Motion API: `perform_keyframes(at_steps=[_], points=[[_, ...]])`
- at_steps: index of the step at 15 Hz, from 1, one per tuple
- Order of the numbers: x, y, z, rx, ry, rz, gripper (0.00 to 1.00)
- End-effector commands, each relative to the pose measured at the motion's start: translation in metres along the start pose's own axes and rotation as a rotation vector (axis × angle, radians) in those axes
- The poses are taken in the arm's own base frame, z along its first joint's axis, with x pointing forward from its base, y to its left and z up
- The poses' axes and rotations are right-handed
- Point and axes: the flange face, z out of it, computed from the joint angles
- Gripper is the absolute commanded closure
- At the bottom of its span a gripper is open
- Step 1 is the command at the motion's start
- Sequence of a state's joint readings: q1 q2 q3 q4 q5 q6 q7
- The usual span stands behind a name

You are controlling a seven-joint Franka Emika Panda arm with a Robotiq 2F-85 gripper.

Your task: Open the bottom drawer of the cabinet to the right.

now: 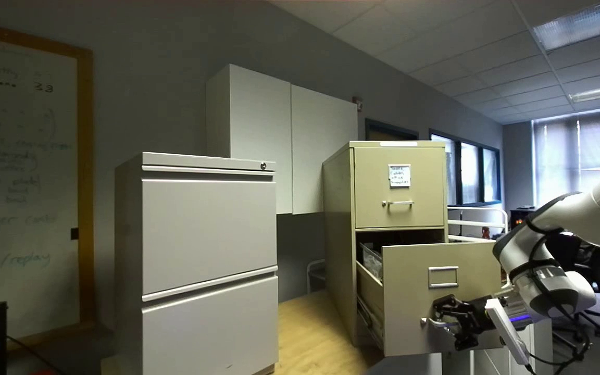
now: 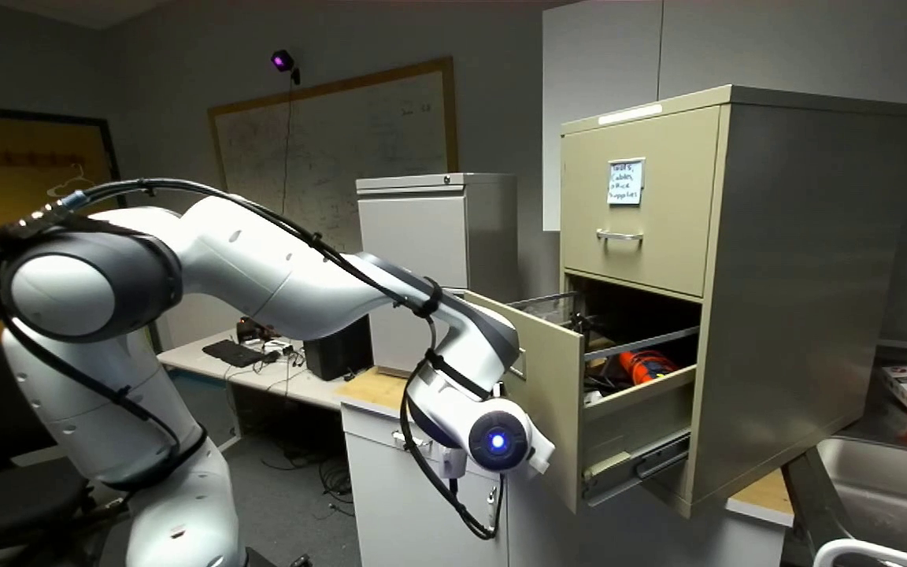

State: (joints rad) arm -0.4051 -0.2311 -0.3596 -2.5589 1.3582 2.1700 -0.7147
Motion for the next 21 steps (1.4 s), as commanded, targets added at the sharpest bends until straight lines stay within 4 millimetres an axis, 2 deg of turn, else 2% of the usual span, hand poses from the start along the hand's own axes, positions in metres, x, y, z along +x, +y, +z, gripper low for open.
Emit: perform_keyframes(at_steps=[1,3,7,9,13,15,21], points=[[-0.019,0.000,0.018,-0.076,-0.124,-0.023,0.69],[-0.018,-0.002,0.015,-0.096,-0.125,-0.032,0.64],[-0.016,-0.009,0.005,-0.170,-0.126,-0.036,0.33],[-0.017,-0.014,-0.001,-0.196,-0.117,-0.042,0.28],[-0.021,-0.023,-0.016,-0.224,-0.078,-0.074,0.03],[-0.024,-0.027,-0.021,-0.204,-0.042,-0.112,0.00],[-0.038,-0.039,-0.030,-0.159,0.101,-0.220,0.00]])
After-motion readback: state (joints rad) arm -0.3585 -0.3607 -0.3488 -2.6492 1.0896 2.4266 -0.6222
